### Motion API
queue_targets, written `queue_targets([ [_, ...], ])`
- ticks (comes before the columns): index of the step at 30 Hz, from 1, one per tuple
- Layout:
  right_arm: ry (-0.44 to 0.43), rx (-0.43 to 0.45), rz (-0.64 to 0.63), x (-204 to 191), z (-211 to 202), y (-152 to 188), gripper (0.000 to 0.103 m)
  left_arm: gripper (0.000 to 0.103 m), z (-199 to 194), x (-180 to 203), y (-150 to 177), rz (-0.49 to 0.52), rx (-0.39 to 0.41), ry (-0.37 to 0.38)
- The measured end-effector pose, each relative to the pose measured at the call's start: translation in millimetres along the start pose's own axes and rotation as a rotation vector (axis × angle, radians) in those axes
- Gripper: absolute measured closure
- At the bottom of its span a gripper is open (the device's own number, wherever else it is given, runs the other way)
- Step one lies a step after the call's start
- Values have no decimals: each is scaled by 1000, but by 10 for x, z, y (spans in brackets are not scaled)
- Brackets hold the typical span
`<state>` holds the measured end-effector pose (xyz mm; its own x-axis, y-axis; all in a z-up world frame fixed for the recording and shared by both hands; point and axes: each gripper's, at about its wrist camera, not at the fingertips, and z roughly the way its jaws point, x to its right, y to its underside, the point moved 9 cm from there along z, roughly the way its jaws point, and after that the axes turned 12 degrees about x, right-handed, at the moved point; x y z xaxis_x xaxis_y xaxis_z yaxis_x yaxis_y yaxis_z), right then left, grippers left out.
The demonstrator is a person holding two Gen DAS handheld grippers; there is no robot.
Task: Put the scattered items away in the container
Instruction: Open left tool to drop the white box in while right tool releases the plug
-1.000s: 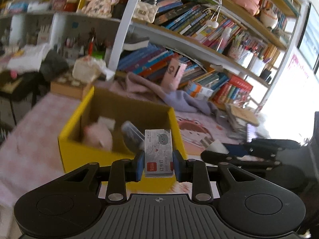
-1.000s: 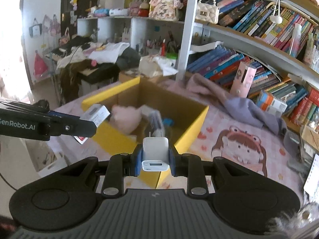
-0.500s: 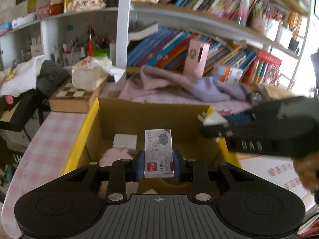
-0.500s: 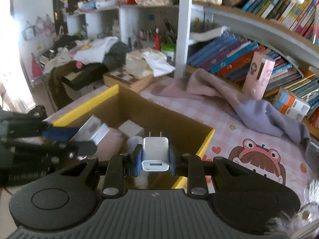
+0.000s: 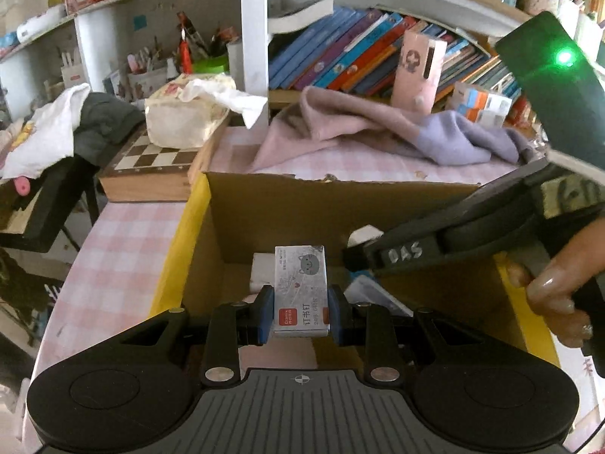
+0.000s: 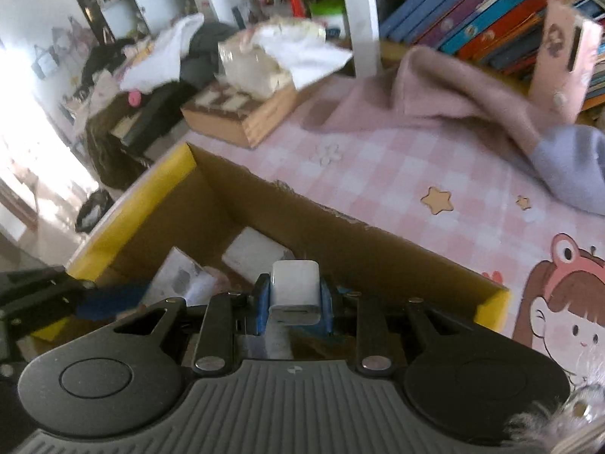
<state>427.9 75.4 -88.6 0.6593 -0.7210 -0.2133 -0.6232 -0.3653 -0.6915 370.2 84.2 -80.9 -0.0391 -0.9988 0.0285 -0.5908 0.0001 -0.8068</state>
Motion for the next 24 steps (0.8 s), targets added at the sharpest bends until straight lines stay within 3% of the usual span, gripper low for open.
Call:
queue_targets([
  [10, 16, -60, 1, 36, 215, 59, 78, 74, 194, 30, 92, 5, -65, 16],
  [12, 21, -49, -7, 31, 204, 45, 77, 68, 178, 52, 94, 0, -61, 25],
  [13, 22, -35, -10, 29, 182, 31, 75, 65, 158, 62, 76, -3, -51, 32],
  [15, 14, 8, -14, 4, 94, -14, 55, 48, 73, 70, 16, -7, -12, 37],
  [16, 9, 29, -20, -12, 42, -37, 55, 41, 13, 79, -19, -5, 13, 38],
  [24, 20, 163, -70, -170, -604, -74, 52, 32, -654, 80, -165, 21, 159, 30],
])
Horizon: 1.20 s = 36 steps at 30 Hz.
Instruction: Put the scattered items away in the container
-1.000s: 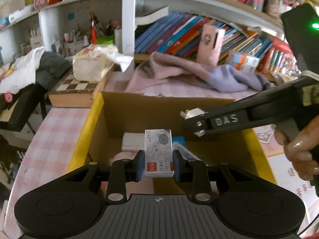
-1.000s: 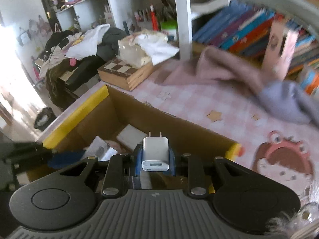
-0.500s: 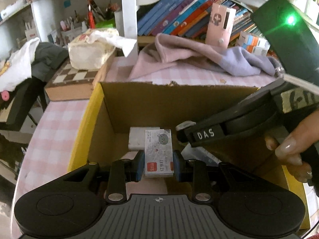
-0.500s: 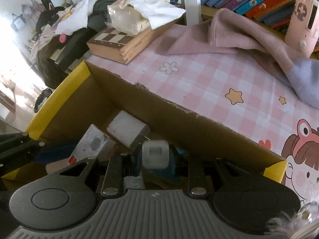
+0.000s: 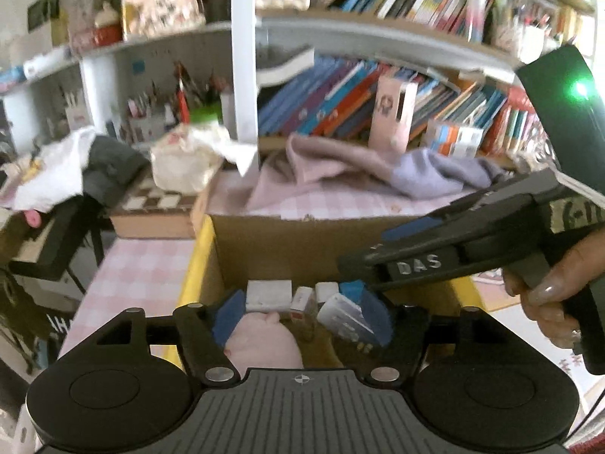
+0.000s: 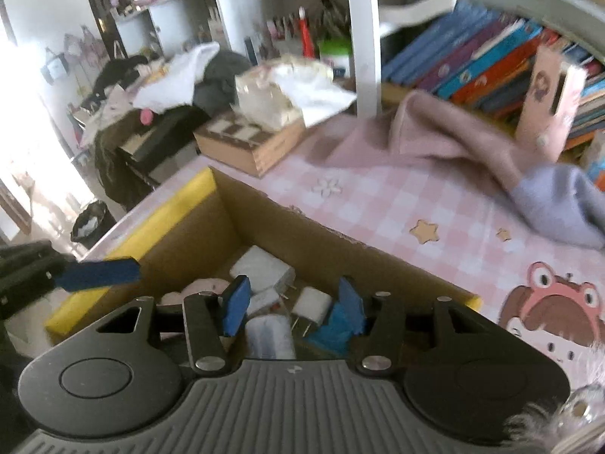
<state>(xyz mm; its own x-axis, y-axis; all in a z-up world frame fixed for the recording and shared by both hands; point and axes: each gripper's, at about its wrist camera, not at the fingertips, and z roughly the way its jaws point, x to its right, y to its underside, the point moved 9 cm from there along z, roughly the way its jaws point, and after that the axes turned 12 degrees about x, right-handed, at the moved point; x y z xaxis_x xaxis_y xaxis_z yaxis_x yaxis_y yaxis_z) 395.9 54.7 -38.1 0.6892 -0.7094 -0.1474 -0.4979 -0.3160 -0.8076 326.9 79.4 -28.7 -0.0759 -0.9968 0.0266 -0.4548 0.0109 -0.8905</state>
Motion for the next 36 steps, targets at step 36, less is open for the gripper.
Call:
queue_targets([
  [36, 470, 254, 41, -490, -2792, 1882, 20, 3, -1775, 548, 1072, -105, 82, 20],
])
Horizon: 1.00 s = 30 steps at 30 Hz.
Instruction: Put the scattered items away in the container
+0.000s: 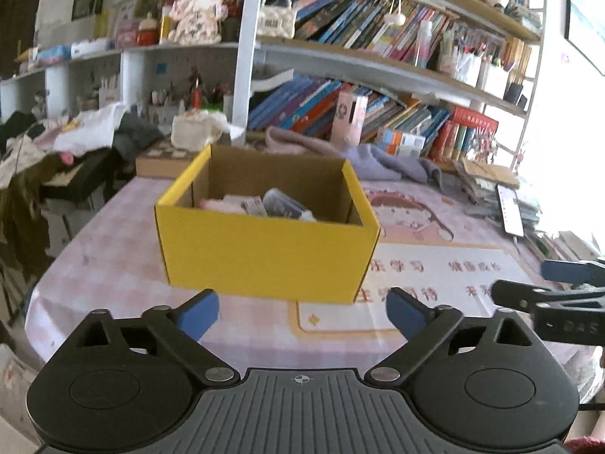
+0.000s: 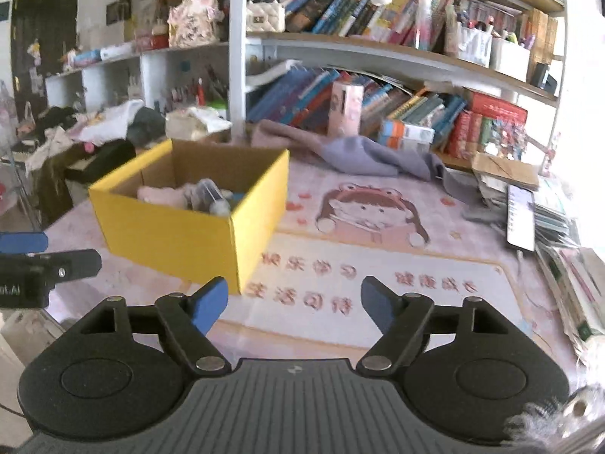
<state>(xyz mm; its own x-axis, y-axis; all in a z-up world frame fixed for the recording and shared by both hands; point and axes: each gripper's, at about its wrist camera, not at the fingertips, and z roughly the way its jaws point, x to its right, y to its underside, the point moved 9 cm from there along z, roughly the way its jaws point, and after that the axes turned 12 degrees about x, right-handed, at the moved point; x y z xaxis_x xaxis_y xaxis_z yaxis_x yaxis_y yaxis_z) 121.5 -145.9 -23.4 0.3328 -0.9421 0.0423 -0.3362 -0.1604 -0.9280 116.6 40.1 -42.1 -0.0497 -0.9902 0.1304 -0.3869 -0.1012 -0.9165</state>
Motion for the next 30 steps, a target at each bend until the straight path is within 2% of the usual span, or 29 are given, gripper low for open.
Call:
queue_targets([
  [5, 36, -48, 7, 108, -149, 177, 13, 2, -43, 107, 149, 21, -58, -4],
  [13, 73, -61, 6, 245, -290, 277, 3, 0, -146, 309, 170, 84, -46, 21],
  [17, 63, -88, -17, 226, -294, 342, 1, 0, -123, 337, 197, 56, -71, 27],
  [22, 58, -106, -9, 267, -290, 383, 0, 0, -76, 413, 259, 89, -106, 12],
  [30, 62, -160, 17, 338, -259, 494, 0, 0, -11, 436, 304, 81, -136, 16],
])
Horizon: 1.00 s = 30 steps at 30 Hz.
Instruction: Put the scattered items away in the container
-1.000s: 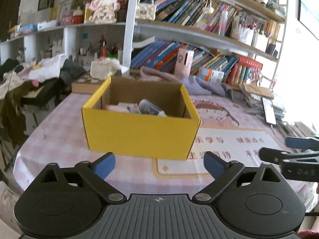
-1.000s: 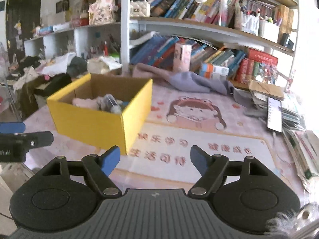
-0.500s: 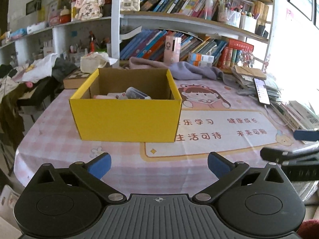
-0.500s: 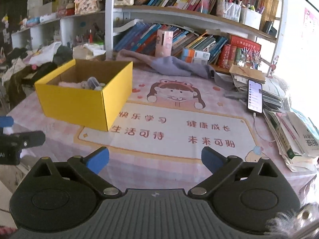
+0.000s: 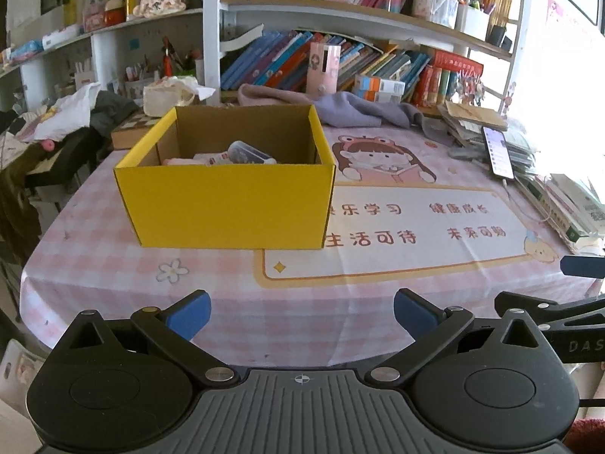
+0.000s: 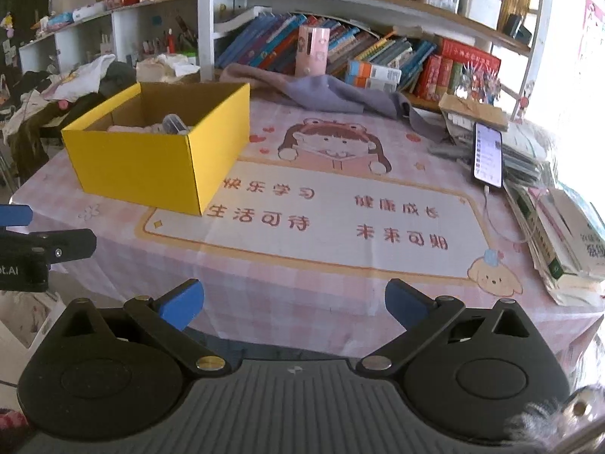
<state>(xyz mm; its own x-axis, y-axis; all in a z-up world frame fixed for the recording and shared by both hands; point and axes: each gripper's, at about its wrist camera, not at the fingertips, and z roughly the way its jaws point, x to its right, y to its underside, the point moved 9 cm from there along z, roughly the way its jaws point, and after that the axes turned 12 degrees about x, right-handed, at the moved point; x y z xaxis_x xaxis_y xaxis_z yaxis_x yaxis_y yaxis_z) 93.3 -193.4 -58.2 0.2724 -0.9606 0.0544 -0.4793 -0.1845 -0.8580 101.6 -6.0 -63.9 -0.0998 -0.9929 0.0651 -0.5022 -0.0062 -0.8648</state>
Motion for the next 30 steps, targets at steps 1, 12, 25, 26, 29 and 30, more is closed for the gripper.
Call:
queue_targets([
  [1, 2, 0, 2, 10, -1, 3, 0, 0, 8, 6, 3, 0, -4, 1],
  [12, 13, -8, 22, 74, -1, 31, 0, 0, 56, 88, 22, 24, -26, 15],
  [25, 11, -9, 18, 56, 9, 48, 0, 0, 67, 66, 39, 16, -37, 23],
  [26, 11, -9, 17, 52, 9, 49, 0, 0, 70, 68, 39, 17, -38, 24],
  [29, 11, -8, 19, 49, 9, 46, 0, 0, 76, 72, 46, 20, -42, 26],
  [30, 10, -8, 19, 49, 11, 44, 0, 0, 76, 74, 46, 21, -42, 28],
])
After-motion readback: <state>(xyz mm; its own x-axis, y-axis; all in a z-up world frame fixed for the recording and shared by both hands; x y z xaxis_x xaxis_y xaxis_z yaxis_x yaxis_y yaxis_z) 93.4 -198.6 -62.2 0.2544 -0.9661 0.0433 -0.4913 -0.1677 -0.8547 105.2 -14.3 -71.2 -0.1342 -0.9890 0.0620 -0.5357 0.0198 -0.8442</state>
